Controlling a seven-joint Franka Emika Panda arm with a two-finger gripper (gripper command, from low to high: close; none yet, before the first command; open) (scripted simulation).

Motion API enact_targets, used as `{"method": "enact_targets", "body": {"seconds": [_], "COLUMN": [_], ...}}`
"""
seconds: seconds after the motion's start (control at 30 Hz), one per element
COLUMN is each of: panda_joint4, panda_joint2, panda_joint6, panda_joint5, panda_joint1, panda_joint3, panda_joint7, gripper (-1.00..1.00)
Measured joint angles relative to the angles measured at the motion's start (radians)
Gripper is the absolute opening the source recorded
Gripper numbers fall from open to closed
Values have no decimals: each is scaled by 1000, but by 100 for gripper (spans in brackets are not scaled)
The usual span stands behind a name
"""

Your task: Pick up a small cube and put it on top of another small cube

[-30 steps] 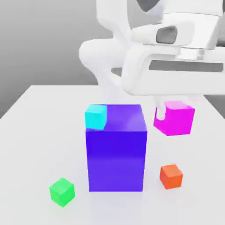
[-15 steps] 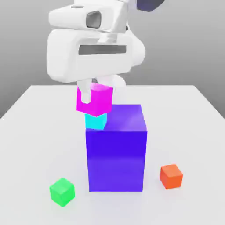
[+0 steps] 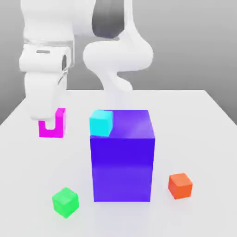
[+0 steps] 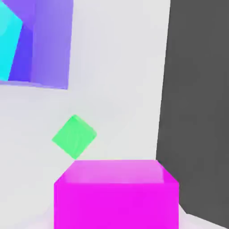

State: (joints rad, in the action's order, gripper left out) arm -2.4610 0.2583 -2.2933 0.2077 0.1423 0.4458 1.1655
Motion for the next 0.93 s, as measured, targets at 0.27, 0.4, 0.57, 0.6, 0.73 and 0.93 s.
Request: {"method": "enact_targets", "body": {"seconds": [0.27,0.4,0.57,0.6,0.73,0.93], "panda_joint4": [-73,-108,-149,-156,-168,-158], "panda_joint2": [-76,-129,-207,-223,-346,-469], "panda_joint6": [-117,-187,-281,-300,-408,-503], "panda_joint5": [-20,-55,-134,-155,-319,-489], "panda_joint1": [39,65,99,105,93,23], "panda_joint3": [106,145,164,164,116,15], "panda_joint7": [452,685,989,1051,1278,1408], "gripper": [-100,-100,-100,-100,-100,100]}}
